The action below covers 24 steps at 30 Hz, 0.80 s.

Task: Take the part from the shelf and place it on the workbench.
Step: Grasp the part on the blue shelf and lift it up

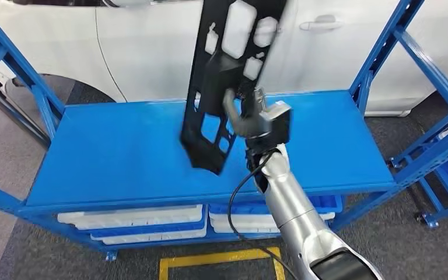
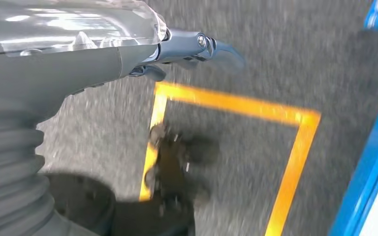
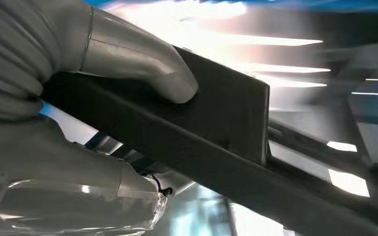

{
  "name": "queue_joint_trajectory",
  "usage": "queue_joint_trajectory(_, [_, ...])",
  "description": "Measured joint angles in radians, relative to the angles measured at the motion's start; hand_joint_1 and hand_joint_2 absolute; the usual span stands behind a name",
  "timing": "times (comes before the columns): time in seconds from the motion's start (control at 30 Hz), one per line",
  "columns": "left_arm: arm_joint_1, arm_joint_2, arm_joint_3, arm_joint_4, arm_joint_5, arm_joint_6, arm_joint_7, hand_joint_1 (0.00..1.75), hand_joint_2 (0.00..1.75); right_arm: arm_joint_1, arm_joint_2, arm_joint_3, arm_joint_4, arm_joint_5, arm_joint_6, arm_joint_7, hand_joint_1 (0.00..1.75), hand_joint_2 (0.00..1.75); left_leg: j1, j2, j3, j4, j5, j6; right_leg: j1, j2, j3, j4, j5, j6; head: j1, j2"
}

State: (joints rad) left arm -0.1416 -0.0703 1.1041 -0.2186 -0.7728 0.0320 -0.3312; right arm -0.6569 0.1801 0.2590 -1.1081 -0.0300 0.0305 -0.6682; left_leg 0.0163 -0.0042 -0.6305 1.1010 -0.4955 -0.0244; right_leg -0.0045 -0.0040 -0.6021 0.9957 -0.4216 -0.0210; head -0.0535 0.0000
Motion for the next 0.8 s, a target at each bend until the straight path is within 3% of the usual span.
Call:
queue_joint_trajectory(0.07, [0.007,0.005,0.001,0.0,-0.002,0.029,-0.015,0.0,1.75,0.049,-0.015,-0.022,-0.149,-0.112,0.093,-0.008,1.75,1.75,0.002,0.001,-0.056,0.129,-0.06,-0.006,0.001,-0.001,0.002,0.0,-0.003,-0.005,0.0,0.0])
queue_joint_trajectory(0.1, [0.011,0.009,0.002,0.0,-0.003,0.037,-0.021,0.0,1.75,0.085,-0.026,-0.031,-0.226,-0.145,0.135,-0.012,1.75,1.75,0.002,0.001,-0.075,0.171,-0.07,-0.008,0.001,-0.001,0.005,0.0,-0.005,-0.005,0.0,0.0])
queue_joint_trajectory(0.13, [0.016,0.012,0.003,0.0,-0.004,0.041,-0.025,0.0,1.75,0.131,-0.035,-0.039,-0.304,-0.165,0.175,-0.017,1.75,1.75,0.003,0.001,-0.077,0.177,-0.06,-0.009,0.001,-0.001,0.008,0.001,-0.008,-0.004,0.0,0.0])
queue_joint_trajectory(0.2, [0.025,0.018,0.005,0.0,-0.006,0.046,-0.029,0.0,1.75,0.213,-0.049,-0.048,-0.45,-0.186,0.24,-0.027,1.75,1.75,0.004,0.001,-0.029,0.076,0.005,-0.006,0.0,0.001,0.013,0.007,-0.016,0.001,0.0,0.0])
queue_joint_trajectory(0.27, [0.028,0.023,0.007,0.0,-0.007,0.048,-0.031,0.0,1.75,0.244,-0.054,-0.052,-0.542,-0.19,0.264,-0.03,1.75,1.75,0.002,0.001,0.03,-0.043,0.048,0.003,0.002,0.007,0.012,0.016,-0.022,0.008,0.0,0.0])
queue_joint_trajectory(0.3, [0.027,0.024,0.007,0.0,-0.007,0.048,-0.031,0.0,1.75,0.254,-0.057,-0.055,-0.576,-0.189,0.266,-0.03,1.75,1.75,-0.001,0.0,0.044,-0.073,0.051,0.009,0.003,0.009,0.01,0.018,-0.023,0.013,0.0,0.0])
queue_joint_trajectory(0.43, [0.026,0.025,0.008,0.0,-0.008,0.049,-0.033,0.0,1.75,0.293,-0.065,-0.064,-0.667,-0.187,0.27,-0.029,1.75,1.75,-0.001,0.0,0.051,-0.091,0.051,0.033,-0.001,0.01,0.005,0.028,-0.032,0.035,0.0,0.0])
queue_joint_trajectory(0.5, [0.025,0.026,0.008,0.0,-0.008,0.046,-0.033,0.0,1.75,0.301,-0.069,-0.067,-0.694,-0.201,0.3,-0.028,1.75,1.75,0.002,0.001,0.053,-0.098,0.057,0.044,-0.003,0.009,-0.03,0.108,-0.082,0.044,0.0,0.0])
queue_joint_trajectory(0.57, [0.026,0.027,0.009,0.0,-0.005,0.041,-0.034,0.0,1.75,0.314,-0.07,-0.071,-0.712,-0.23,0.365,-0.028,1.75,1.75,0.002,0.001,0.052,-0.098,0.057,0.048,-0.004,0.009,-0.096,0.248,-0.147,0.049,0.0,0.0])
queue_joint_trajectory(0.6, [0.027,0.027,0.01,0.0,-0.004,0.037,-0.035,0.0,1.75,0.325,-0.07,-0.072,-0.718,-0.243,0.4,-0.028,1.75,1.75,0.001,0.001,0.052,-0.098,0.057,0.049,-0.005,0.009,-0.12,0.3,-0.163,0.05,0.0,0.0])
queue_joint_trajectory(0.63, [0.028,0.027,0.012,0.0,-0.002,0.031,-0.036,0.0,1.75,0.337,-0.068,-0.07,-0.724,-0.25,0.43,-0.028,1.75,1.75,0.001,0.0,0.053,-0.098,0.057,0.048,-0.006,0.009,-0.127,0.314,-0.157,0.05,0.0,0.0])
queue_joint_trajectory(0.67, [0.029,0.027,0.013,0.0,-0.001,0.026,-0.038,0.0,1.75,0.35,-0.064,-0.066,-0.729,-0.253,0.456,-0.028,1.75,1.75,0.001,-0.001,0.055,-0.097,0.056,0.048,-0.006,0.009,-0.115,0.288,-0.134,0.048,0.0,0.0])
queue_joint_trajectory(0.73, [0.031,0.027,0.015,0.0,-0.002,0.018,-0.041,0.0,1.75,0.372,-0.05,-0.047,-0.735,-0.248,0.501,-0.028,1.75,1.75,0.001,-0.003,0.058,-0.096,0.053,0.043,-0.007,0.009,-0.045,0.146,-0.065,0.04,0.0,0.0])
queue_joint_trajectory(0.8, [0.03,0.027,0.015,0.0,-0.009,0.02,-0.044,0.0,1.75,0.389,-0.034,-0.01,-0.733,-0.227,0.53,-0.028,1.75,1.75,-0.003,-0.004,0.058,-0.094,0.05,0.034,-0.004,0.009,0.008,0.037,-0.029,0.032,0.0,0.0])
